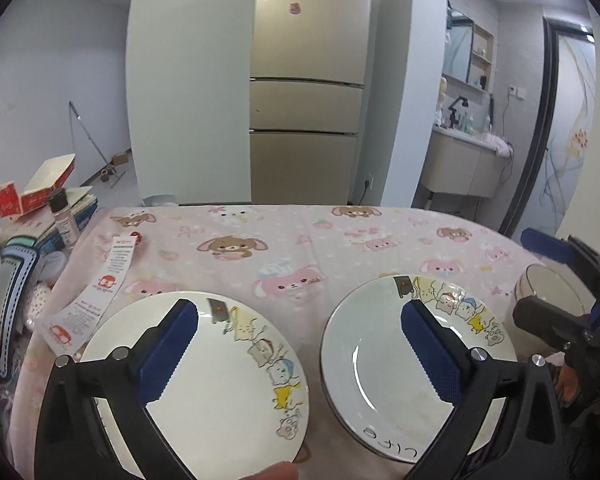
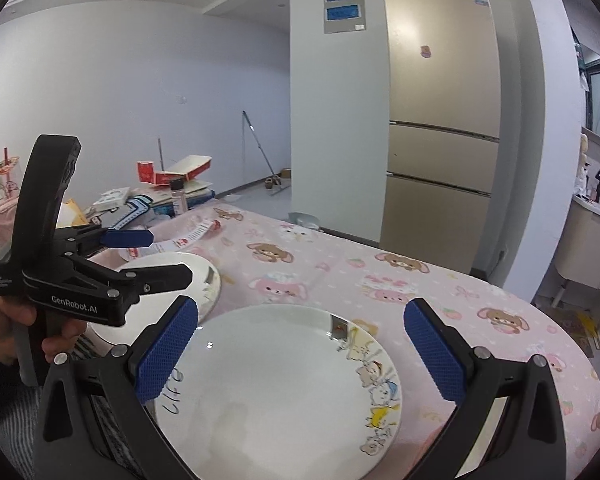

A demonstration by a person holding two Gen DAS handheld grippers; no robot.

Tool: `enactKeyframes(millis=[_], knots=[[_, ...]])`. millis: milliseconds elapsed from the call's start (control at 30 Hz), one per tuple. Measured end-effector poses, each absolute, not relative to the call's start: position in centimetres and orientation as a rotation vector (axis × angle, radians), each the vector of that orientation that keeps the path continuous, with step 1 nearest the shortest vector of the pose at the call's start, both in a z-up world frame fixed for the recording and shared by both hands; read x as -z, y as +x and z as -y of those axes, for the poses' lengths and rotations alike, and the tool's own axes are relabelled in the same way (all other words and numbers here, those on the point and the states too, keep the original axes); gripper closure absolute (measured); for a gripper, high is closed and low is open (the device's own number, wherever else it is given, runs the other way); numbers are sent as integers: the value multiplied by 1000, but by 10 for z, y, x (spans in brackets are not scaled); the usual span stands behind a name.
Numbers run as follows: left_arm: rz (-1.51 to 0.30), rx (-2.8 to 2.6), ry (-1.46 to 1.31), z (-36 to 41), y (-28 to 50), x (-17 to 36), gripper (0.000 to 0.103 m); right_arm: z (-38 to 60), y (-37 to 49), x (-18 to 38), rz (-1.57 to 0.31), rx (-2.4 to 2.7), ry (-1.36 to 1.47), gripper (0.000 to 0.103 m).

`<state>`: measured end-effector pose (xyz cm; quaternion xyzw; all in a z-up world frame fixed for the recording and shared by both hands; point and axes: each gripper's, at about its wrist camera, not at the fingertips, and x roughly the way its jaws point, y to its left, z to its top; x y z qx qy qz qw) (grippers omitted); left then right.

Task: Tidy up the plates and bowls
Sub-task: 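Move the right tool toward another white cartoon-rim 'Life' plate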

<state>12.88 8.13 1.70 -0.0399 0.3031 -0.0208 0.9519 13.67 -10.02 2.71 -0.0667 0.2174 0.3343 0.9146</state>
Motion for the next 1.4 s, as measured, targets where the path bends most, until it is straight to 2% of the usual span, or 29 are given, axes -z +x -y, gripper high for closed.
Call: enactKeyframes(millis=[300,500,733,933,1033,1400], knots=[[-553,14,-158,-121,87,-52,0,82,136,-54,-423,-812,-75,0],[-524,-58,-123,-134,71,-60,0,13,157,-61,-536,-850,-180,0],[-547,-164,-211,-178,66,-37,0,-51,182,-37,-581,-917,-267,0],[-625,-190,-297,-205,71,-3,0,-82,214,-8,-715,-961,-252,0],[-643,-239,-257,-206,68,3,0,-99,219,13,-805,-950,-346,0],[-733,-275,-352,-218,68,25,0,-95,232,54,-974,-1000,-301,0]])
